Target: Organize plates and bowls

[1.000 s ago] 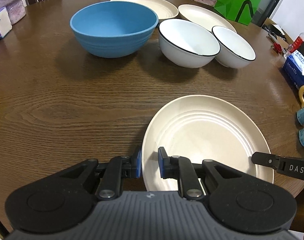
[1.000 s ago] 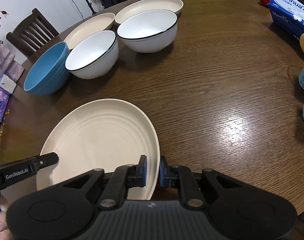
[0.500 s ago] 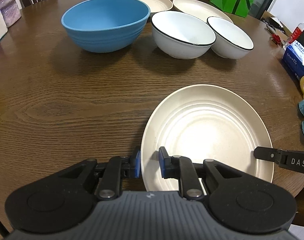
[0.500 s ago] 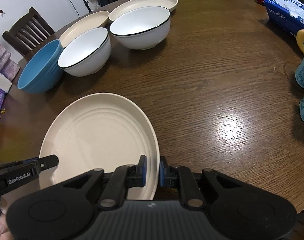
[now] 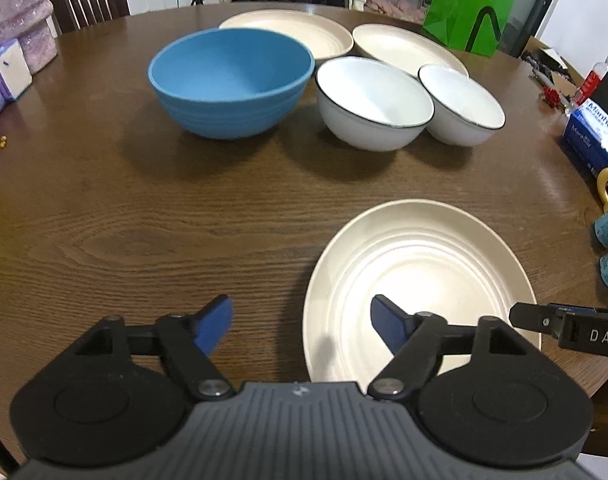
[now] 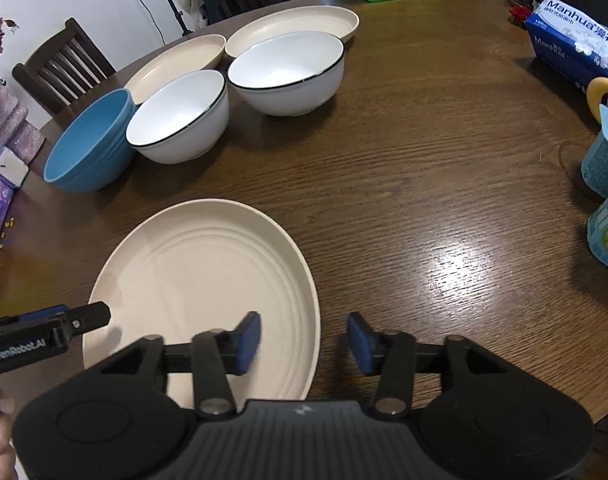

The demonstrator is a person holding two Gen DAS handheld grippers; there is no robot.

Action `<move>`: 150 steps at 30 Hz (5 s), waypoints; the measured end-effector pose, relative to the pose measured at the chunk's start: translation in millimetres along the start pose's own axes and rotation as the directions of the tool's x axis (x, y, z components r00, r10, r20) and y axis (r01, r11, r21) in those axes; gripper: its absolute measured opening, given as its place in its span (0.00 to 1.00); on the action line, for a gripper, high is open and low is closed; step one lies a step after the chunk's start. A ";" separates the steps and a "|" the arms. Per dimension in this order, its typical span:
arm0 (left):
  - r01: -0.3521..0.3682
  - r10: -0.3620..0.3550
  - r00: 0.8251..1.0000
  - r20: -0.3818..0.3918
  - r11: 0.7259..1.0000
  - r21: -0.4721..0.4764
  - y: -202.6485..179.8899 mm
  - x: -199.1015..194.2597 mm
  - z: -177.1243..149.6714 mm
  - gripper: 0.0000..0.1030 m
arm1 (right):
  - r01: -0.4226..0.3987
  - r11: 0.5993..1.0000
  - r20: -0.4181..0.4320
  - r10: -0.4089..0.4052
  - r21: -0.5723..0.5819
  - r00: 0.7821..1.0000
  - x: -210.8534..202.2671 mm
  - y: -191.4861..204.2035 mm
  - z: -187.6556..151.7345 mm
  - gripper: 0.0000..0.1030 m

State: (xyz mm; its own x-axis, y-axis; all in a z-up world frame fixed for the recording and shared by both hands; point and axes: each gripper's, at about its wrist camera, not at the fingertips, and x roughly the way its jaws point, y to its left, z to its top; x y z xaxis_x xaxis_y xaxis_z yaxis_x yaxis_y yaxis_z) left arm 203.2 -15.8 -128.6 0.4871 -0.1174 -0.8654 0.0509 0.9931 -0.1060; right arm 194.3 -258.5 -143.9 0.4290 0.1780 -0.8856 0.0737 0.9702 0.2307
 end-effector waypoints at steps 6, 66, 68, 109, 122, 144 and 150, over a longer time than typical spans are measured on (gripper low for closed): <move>0.022 -0.022 0.999 0.035 1.000 -0.004 1.6 -17.2 2.0 0.95 | -0.008 1.000 0.030 0.009 -0.015 1.000 -16.0 1.9 -2.0 0.77; 0.035 -0.060 0.916 0.398 0.997 0.069 39.3 -129.1 198.4 1.00 | -0.036 0.993 0.257 0.064 -0.109 0.964 -98.6 93.9 160.5 1.00; 0.032 -0.058 0.917 0.395 0.997 0.072 43.4 -124.8 209.2 1.00 | -0.034 0.994 0.253 0.060 -0.106 0.966 -93.8 97.6 169.7 1.00; -0.031 0.019 0.984 0.176 0.997 0.066 130.4 108.0 373.7 1.00 | -0.004 0.995 0.092 -0.005 0.098 0.996 107.9 149.7 300.3 0.94; -0.033 0.027 0.996 0.080 0.997 0.074 134.5 172.2 366.1 1.00 | 0.015 0.985 0.044 -0.023 0.173 0.999 149.9 144.0 297.3 0.74; -0.019 0.019 1.000 -0.011 0.998 0.056 139.3 229.8 350.7 0.78 | -0.013 0.979 -0.003 0.014 0.203 1.000 196.6 147.3 293.5 0.51; 0.003 -0.002 1.000 -0.011 0.998 0.060 137.7 230.1 352.1 0.68 | -0.024 0.980 0.002 0.025 0.197 1.000 197.4 148.2 294.6 0.45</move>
State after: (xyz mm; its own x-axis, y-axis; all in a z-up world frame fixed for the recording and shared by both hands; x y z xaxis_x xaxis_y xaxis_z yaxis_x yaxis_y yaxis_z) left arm 629.3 96.6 -169.9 0.4776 -0.1198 -0.8704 0.1048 0.9914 -0.0789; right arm 555.1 -128.0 -165.8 0.4320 0.2015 -0.8791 0.2392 0.9142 0.3271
